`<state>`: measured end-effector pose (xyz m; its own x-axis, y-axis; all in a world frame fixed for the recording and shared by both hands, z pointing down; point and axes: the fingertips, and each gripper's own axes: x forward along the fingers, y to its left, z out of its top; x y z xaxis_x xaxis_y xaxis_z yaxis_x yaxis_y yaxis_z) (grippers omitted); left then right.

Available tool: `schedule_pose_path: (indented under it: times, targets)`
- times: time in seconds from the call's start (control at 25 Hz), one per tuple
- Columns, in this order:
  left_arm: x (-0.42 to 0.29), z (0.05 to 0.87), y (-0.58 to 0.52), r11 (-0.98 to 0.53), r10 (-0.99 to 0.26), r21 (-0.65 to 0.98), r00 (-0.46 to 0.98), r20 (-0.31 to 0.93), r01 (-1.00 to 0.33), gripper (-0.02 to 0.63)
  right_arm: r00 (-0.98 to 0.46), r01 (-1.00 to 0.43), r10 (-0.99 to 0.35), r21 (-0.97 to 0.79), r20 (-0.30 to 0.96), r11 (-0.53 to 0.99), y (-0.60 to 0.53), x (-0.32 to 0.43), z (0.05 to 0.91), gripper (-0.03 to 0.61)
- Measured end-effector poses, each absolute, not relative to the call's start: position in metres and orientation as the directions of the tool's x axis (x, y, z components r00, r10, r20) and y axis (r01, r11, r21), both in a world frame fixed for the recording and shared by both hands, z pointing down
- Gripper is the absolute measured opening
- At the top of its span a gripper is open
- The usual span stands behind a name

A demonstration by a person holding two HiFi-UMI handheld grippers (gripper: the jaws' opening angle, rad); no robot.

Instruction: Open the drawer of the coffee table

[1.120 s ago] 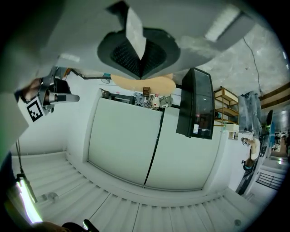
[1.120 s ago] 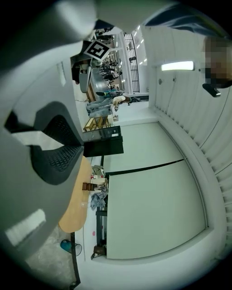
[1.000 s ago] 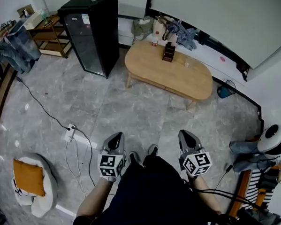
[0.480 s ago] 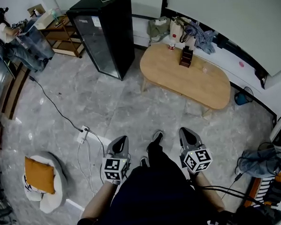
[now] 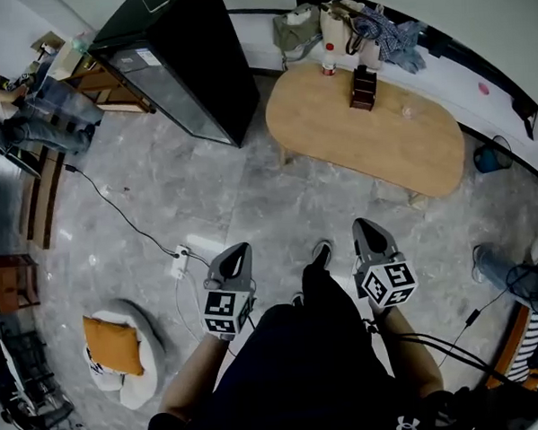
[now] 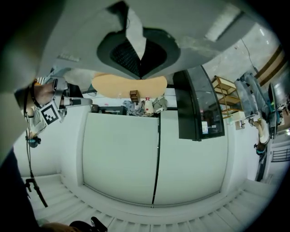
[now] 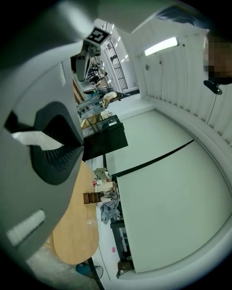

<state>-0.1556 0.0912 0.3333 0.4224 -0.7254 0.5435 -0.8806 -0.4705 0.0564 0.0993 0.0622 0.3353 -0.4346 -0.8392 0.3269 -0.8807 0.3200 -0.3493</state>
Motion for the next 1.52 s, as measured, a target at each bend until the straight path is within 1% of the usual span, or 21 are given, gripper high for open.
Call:
schedule_pose_path:
  times: [0.32, 0.52, 0.72, 0.88, 1.0, 1.12, 1.24, 1.52]
  targets:
    - [-0.142, 0.345, 0.009, -0.541, -0.705, 0.013, 0.462, 0.539, -0.841, 0.002, -0.396, -0.9, -0.85, -0.334, 0.349, 0.282, -0.004, 0.136, 0.364, 0.003]
    - [-0.146, 0.377, -0.048, -0.578, -0.67, 0.001, 0.476, 0.569, -0.816, 0.002, -0.371, -0.917, -0.849, -0.291, 0.377, 0.271, -0.046, 0.15, 0.382, 0.003]
    - [-0.131, 0.448, -0.118, -0.667, -0.581, -0.005, 0.516, 0.63, -0.745, 0.003, -0.3, -0.938, -0.857, -0.291, 0.419, 0.187, -0.098, 0.173, 0.435, 0.003]
    - [-0.116, 0.505, -0.162, -0.732, -0.521, -0.005, 0.554, 0.65, -0.682, 0.003, -0.23, -0.952, -0.87, -0.284, 0.436, 0.109, -0.12, 0.194, 0.481, 0.003]
    - [-0.108, 0.538, -0.193, -0.762, -0.508, -0.027, 0.571, 0.645, -0.647, 0.002, -0.156, -0.961, -0.884, -0.273, 0.44, 0.033, -0.125, 0.217, 0.512, 0.003]
    - [-0.106, 0.574, -0.217, -0.754, -0.504, -0.012, 0.566, 0.652, -0.657, 0.003, -0.111, -0.964, -0.889, -0.266, 0.445, -0.013, -0.129, 0.233, 0.547, 0.003]
    - [-0.103, 0.609, -0.232, -0.747, -0.503, 0.002, 0.566, 0.653, -0.665, 0.003, -0.101, -0.958, -0.887, -0.284, 0.45, -0.035, -0.126, 0.239, 0.587, 0.003]
    - [-0.1, 0.708, -0.253, -0.757, -0.485, -0.012, 0.55, 0.68, -0.653, 0.003, -0.148, -0.934, -0.881, -0.357, 0.449, -0.024, -0.129, 0.233, 0.689, 0.003]
